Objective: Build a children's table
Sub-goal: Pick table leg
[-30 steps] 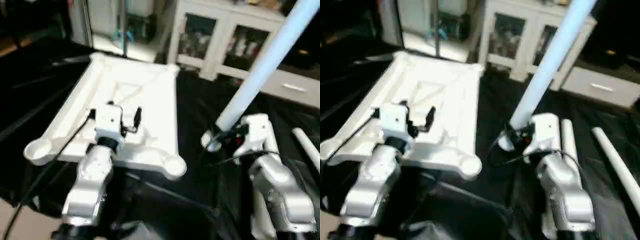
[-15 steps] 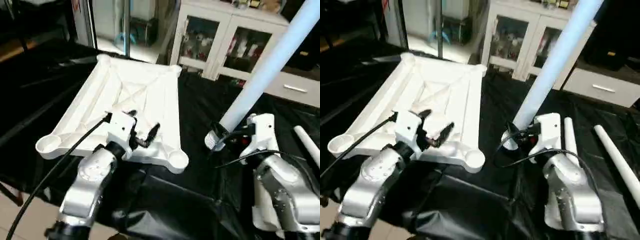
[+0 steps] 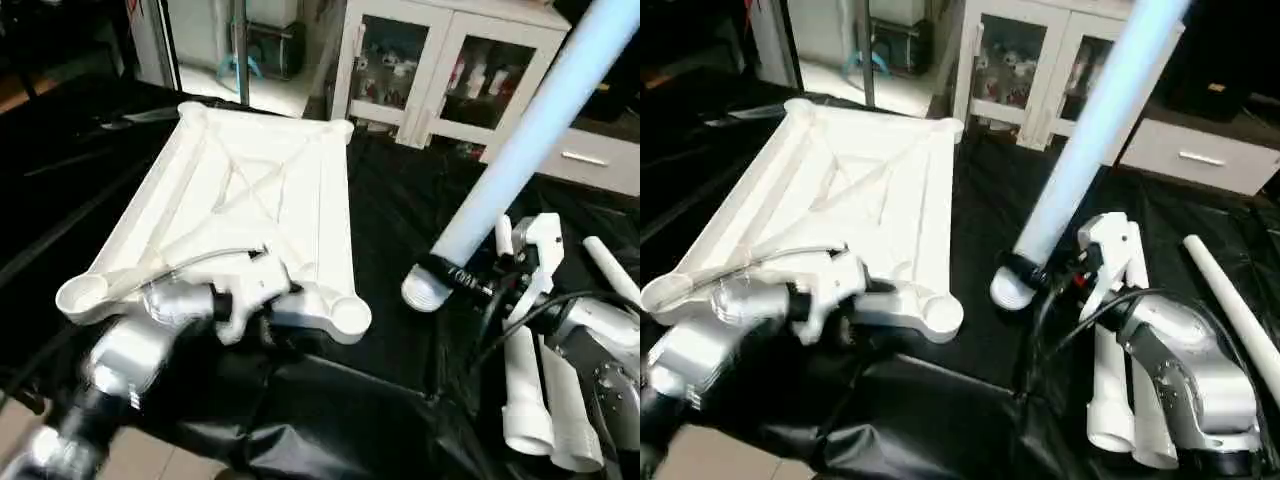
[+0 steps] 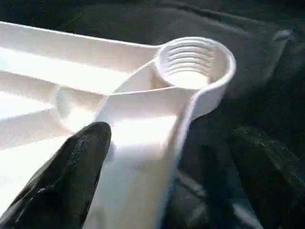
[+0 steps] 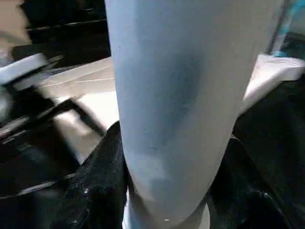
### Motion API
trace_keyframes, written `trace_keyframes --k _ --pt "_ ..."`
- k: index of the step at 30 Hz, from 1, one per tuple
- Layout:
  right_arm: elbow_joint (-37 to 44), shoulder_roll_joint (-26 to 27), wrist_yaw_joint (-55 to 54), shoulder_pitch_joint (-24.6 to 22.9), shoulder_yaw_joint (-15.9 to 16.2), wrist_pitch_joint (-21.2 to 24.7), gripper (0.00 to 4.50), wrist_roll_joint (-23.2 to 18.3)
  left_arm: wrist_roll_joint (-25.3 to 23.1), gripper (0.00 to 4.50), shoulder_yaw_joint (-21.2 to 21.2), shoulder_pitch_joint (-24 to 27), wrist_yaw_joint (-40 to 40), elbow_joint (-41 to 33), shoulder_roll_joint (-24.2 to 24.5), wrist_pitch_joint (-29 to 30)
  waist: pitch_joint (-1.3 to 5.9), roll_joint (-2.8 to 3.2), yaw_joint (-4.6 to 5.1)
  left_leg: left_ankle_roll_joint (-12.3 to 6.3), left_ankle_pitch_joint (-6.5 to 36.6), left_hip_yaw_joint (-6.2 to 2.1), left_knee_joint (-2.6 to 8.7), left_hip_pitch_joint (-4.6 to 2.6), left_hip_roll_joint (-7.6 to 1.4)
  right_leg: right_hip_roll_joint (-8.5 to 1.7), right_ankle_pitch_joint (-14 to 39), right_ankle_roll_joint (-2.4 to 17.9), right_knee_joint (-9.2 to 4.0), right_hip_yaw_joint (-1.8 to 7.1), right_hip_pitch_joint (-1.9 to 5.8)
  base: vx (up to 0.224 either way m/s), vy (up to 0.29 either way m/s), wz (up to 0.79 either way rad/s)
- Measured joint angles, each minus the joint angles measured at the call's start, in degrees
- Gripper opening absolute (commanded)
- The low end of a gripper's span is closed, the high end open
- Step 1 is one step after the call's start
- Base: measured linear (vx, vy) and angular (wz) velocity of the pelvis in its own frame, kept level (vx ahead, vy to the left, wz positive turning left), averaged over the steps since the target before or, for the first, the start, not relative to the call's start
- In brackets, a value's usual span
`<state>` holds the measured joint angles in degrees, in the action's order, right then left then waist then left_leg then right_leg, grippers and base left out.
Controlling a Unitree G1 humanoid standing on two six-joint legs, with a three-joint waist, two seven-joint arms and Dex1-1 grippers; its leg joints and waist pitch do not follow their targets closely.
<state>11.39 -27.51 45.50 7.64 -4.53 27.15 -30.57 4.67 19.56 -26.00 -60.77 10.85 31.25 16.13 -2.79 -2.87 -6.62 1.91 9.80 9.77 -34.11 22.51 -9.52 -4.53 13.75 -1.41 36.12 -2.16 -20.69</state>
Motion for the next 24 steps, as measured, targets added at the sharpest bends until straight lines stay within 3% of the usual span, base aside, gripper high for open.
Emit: trace_keyframes --k 2,4,12,24 --pt "0.2 0.0 0.6 -0.7 0.7 0.4 1.87 -0.6 0.0 4.40 0.3 -0.7 -0.9 0.6 0.2 -0.2 0.00 0.00 -0.01 -0.03 0.0 0.09 -0.01 0.05 0.00 -0.03 0.0 0.0 0.00 0.04 -0.07 0.000 0.000 0.00" --pt "0.8 -0.1 0.9 -1.4 0.8 1.0 1.87 -0.8 0.2 4.05 0.6 -1.2 -2.0 1.8 0.1 -0.3 -0.05 0.08 -0.06 -0.01 0.0 0.16 -0.01 0.06 -0.03 -0.05 0.0 0.1 0.02 0.02 -0.10 0.000 0.000 0.00" --pt "2.3 -0.2 1.3 -2.8 1.7 1.5 1.87 -1.1 0.6 3.44 1.0 -3.5 -5.6 5.9 -0.4 -1.4 -0.16 0.44 -0.08 0.01 0.0 0.29 0.00 0.01 -0.15 -0.06 -0.3 0.5 0.07 -0.04 -0.12 0.000 0.000 0.00" --pt "2.6 -1.7 2.3 -2.7 1.7 2.2 1.87 -1.4 0.6 2.57 1.0 -6.3 -8.2 13.7 -2.1 -3.6 -0.18 0.18 -0.18 0.07 0.0 0.42 0.00 -0.03 -0.29 -0.06 -0.5 0.5 0.05 -0.09 -0.19 0.000 0.000 0.00"
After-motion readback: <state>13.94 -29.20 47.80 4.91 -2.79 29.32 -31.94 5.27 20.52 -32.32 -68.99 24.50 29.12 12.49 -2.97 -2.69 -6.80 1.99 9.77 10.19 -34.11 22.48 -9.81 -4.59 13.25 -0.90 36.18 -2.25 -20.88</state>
